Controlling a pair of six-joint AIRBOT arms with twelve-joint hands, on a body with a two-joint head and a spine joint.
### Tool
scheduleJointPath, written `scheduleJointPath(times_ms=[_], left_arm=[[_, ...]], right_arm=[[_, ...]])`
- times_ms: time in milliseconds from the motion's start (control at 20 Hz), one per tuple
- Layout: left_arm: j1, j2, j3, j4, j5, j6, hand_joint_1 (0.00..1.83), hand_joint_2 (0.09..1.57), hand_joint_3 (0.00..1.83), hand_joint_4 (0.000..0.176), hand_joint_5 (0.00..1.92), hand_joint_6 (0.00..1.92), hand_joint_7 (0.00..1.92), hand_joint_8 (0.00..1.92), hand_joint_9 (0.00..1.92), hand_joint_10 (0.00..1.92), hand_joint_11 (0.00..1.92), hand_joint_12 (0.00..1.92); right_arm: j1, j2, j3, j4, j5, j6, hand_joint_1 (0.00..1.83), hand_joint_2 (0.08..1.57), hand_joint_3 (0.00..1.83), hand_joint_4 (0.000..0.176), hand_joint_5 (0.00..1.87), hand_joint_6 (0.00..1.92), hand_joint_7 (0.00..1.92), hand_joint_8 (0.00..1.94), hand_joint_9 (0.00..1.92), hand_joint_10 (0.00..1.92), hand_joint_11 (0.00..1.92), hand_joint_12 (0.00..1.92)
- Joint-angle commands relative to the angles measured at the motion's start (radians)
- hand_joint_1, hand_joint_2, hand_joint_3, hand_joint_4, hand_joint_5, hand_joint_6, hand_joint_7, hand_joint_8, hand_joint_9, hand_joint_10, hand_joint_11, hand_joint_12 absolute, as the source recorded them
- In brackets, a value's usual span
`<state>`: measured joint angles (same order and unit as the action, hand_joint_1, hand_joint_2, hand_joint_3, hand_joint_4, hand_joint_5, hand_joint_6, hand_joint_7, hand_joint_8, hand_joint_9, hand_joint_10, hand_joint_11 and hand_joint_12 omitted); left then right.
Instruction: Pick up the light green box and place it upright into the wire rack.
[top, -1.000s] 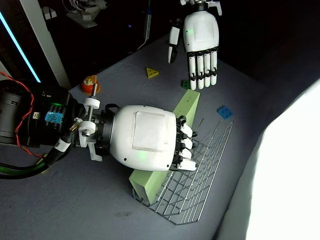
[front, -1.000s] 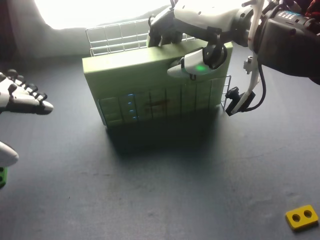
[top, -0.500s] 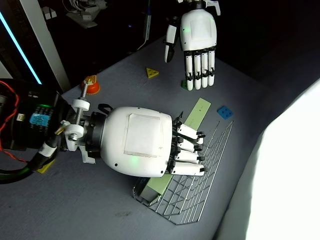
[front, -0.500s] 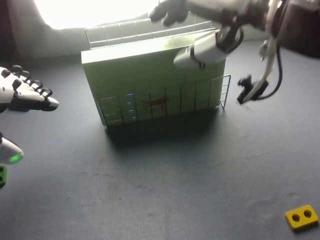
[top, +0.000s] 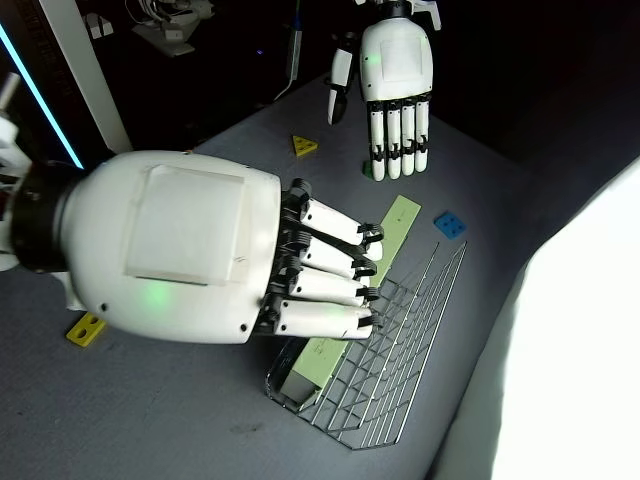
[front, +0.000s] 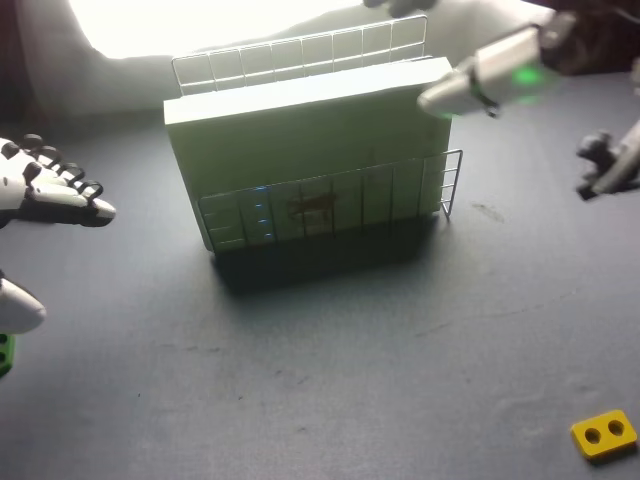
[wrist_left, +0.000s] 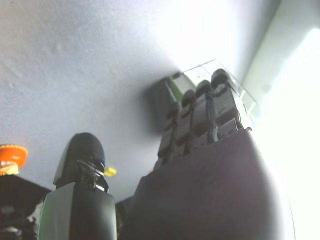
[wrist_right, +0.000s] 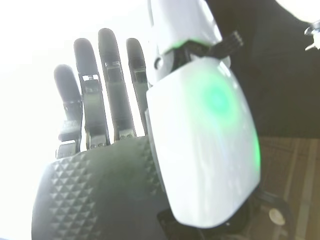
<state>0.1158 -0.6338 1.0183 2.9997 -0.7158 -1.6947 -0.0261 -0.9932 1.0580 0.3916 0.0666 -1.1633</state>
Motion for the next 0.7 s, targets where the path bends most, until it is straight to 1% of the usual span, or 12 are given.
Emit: scheduleJointPath(times_ms=[0, 50, 150, 250, 550, 650], left_arm=[[-0.019, -0.003, 0.005, 0.012, 0.067, 0.005, 0.36, 1.24, 0.0, 0.0, 0.02, 0.01, 0.03, 0.0, 0.01, 0.0, 0.01, 0.01], [-0.025, -0.002, 0.005, 0.012, 0.065, 0.005, 0.34, 1.24, 0.0, 0.0, 0.03, 0.01, 0.04, 0.01, 0.02, 0.01, 0.01, 0.01], [-0.037, -0.002, 0.004, 0.012, 0.058, 0.006, 0.33, 1.25, 0.0, 0.0, 0.02, 0.0, 0.03, 0.0, 0.01, 0.0, 0.01, 0.01], [-0.055, 0.0, 0.008, 0.012, 0.044, 0.006, 0.33, 1.25, 0.0, 0.0, 0.02, 0.0, 0.03, 0.0, 0.01, 0.0, 0.01, 0.01], [-0.071, 0.001, 0.022, 0.012, 0.039, 0.013, 0.34, 1.25, 0.0, 0.0, 0.02, 0.0, 0.03, 0.0, 0.0, 0.0, 0.0, 0.0], [-0.075, 0.001, 0.024, 0.012, 0.036, 0.016, 0.35, 1.25, 0.0, 0.0, 0.02, 0.0, 0.04, 0.0, 0.0, 0.0, 0.0, 0.0]], right_arm=[[0.01, 0.015, -0.015, -0.002, 0.089, 0.004, 1.08, 0.99, 0.0, 0.0, 0.39, 0.18, 0.56, 0.08, 0.3, 0.79, 0.0, 1.48], [0.008, 0.036, -0.03, -0.006, 0.069, 0.004, 1.07, 1.01, 0.0, 0.0, 0.38, 0.17, 0.54, 0.07, 0.27, 0.78, 0.0, 1.44], [-0.001, 0.078, -0.061, -0.006, 0.062, 0.006, 1.07, 1.01, 0.0, 0.0, 0.38, 0.16, 0.54, 0.06, 0.27, 0.77, 0.0, 1.42], [-0.015, 0.119, -0.1, -0.006, 0.06, 0.007, 1.07, 1.01, 0.0, 0.0, 0.38, 0.16, 0.54, 0.06, 0.27, 0.77, 0.0, 1.42], [-0.054, 0.223, -0.194, -0.03, 0.064, 0.004, 1.07, 1.01, 0.0, 0.0, 0.38, 0.16, 0.54, 0.06, 0.28, 0.77, 0.0, 1.42], [-0.066, 0.253, -0.221, -0.031, 0.069, 0.002, 1.07, 1.0, 0.0, 0.0, 0.38, 0.15, 0.54, 0.05, 0.29, 0.76, 0.0, 1.45]])
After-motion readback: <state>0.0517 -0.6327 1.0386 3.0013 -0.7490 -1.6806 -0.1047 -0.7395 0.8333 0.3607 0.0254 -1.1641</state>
